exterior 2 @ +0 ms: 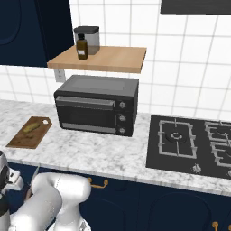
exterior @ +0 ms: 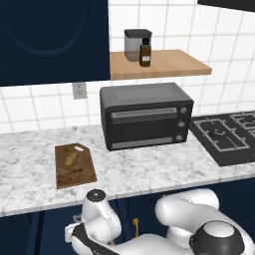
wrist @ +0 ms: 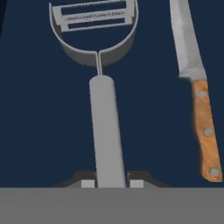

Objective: Place the appropriate cutting tool for cutting the potato skin on the cutting board.

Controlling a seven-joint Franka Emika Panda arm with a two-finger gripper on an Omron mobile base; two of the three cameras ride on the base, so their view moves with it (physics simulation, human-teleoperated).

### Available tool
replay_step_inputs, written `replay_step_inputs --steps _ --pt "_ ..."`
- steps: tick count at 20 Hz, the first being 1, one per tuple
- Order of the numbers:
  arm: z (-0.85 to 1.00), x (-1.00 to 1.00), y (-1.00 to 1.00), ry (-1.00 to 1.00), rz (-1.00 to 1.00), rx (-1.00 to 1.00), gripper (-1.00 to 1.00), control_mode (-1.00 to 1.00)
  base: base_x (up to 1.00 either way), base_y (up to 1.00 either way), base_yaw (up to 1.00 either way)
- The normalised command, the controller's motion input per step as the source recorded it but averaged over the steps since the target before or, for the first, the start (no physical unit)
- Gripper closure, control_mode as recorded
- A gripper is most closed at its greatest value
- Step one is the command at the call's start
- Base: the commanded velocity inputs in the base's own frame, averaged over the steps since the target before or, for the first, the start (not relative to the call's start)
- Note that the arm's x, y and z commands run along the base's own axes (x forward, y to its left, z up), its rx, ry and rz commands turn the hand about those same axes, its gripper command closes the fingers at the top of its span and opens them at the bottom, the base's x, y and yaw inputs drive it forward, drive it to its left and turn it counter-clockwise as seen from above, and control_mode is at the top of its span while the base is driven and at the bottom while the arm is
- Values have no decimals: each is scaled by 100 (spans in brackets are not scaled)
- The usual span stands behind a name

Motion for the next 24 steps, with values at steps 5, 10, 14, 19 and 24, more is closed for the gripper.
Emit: replay_step_inputs --steps 5,10,14,19,24 --pt "100 -28 0 0 2 0 100 -100 0 0 0" --pt "91 -26 0 0 1 0 100 -100 0 0 0" --pt "81 -25 -2 -2 5 0 100 -100 0 0 0" --pt "32 -8 -1 -3 1 0 100 -100 0 0 0" --pt "11 49 0 10 0 0 100 -100 0 0 0"
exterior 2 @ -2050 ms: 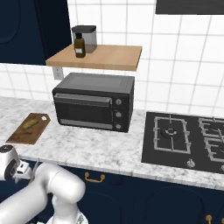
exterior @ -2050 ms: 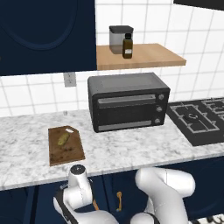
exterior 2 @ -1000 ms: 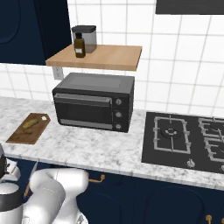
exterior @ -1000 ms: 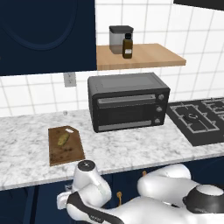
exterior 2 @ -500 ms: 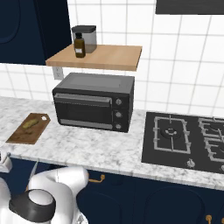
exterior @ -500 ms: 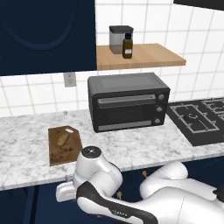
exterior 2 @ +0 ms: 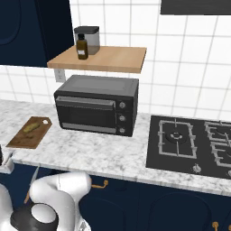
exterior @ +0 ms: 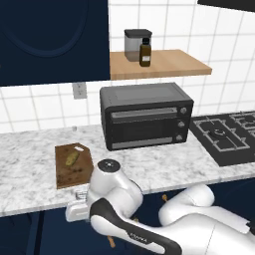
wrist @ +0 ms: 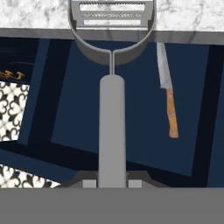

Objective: Place the appropriate cutting tool for cutting the potato skin on the cutting board.

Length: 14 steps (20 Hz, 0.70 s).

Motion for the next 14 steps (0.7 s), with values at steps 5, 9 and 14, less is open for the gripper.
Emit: replay_step_inputs --steps 5,9,14 --pt "61 85 0 16 0 -1 100 -100 0 0 0" --pt "57 96 10 14 -1 -7 100 -100 0 0 0" --pt "1 18 0 0 0 0 100 -100 0 0 0"
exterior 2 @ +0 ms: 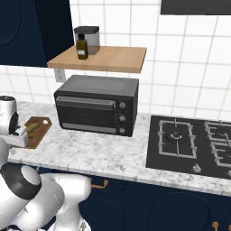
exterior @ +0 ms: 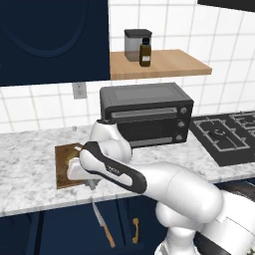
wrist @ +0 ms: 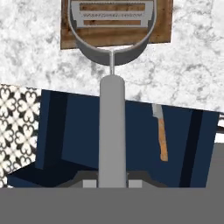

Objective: Place the appropriate cutting tool for cutting the potato skin on the cutting board.

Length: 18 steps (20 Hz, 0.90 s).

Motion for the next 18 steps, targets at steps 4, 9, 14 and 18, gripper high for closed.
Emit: replay_step_inputs --steps 4,9,14,18 --pt "18 83 0 0 0 0 100 -100 0 0 0" --pt "2 42 -4 -2 0 0 100 -100 0 0 0" --pt "0 31 0 0 -1 0 100 -100 0 0 0" --pt "1 48 16 -11 -2 -3 100 -100 0 0 0"
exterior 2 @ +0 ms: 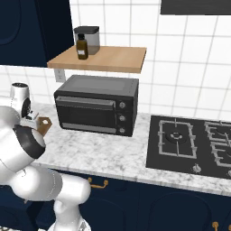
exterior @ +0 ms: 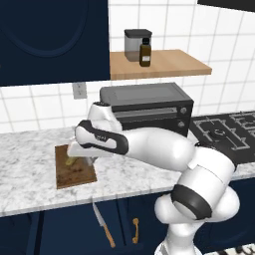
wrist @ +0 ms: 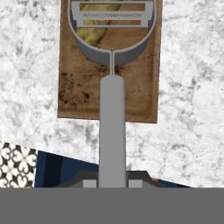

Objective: Place the appropriate cutting tool for cutting the potato skin on the cutting board.

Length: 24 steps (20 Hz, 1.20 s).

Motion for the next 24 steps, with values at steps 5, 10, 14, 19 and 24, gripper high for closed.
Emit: replay_step_inputs --steps 5,10,14,19,24 --pt "0 6 35 -24 0 -10 100 -100 0 0 0" --pt "0 7 0 0 0 0 100 -100 0 0 0" --pt "-26 46 0 3 0 0 100 -100 0 0 0" --pt "-44 32 0 6 0 0 100 -100 0 0 0" --pt "-36 13 0 3 0 -2 100 -100 0 0 0"
